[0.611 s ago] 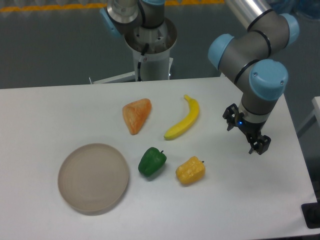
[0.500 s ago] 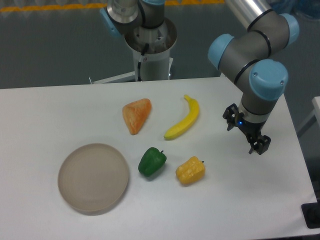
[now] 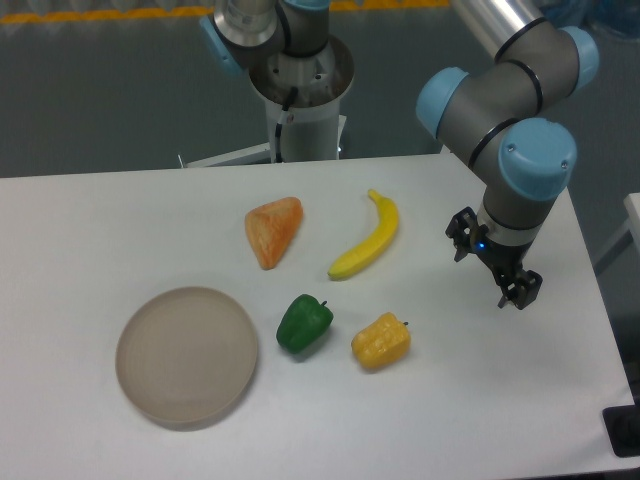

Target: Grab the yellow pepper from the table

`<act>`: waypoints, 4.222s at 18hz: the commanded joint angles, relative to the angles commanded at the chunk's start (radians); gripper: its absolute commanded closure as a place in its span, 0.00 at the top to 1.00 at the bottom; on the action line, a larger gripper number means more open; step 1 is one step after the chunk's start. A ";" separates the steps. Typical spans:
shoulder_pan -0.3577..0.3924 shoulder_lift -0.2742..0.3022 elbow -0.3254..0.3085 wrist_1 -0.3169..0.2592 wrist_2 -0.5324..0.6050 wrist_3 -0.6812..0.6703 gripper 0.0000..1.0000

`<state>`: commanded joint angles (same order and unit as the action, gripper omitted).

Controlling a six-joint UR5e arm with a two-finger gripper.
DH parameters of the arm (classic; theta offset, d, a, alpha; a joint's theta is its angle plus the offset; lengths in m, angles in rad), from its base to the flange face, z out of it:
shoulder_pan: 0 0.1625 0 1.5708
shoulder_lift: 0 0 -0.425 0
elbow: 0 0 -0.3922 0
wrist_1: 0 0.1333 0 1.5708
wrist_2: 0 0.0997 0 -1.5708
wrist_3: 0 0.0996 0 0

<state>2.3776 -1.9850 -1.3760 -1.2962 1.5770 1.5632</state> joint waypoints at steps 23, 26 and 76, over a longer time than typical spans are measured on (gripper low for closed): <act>-0.199 -0.089 -0.112 0.189 -0.016 -0.209 1.00; -0.209 -0.097 -0.121 0.190 -0.008 -0.209 1.00; 0.000 0.005 0.052 -0.084 0.003 -0.028 0.04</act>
<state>2.3777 -1.9804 -1.3238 -1.3806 1.5800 1.5355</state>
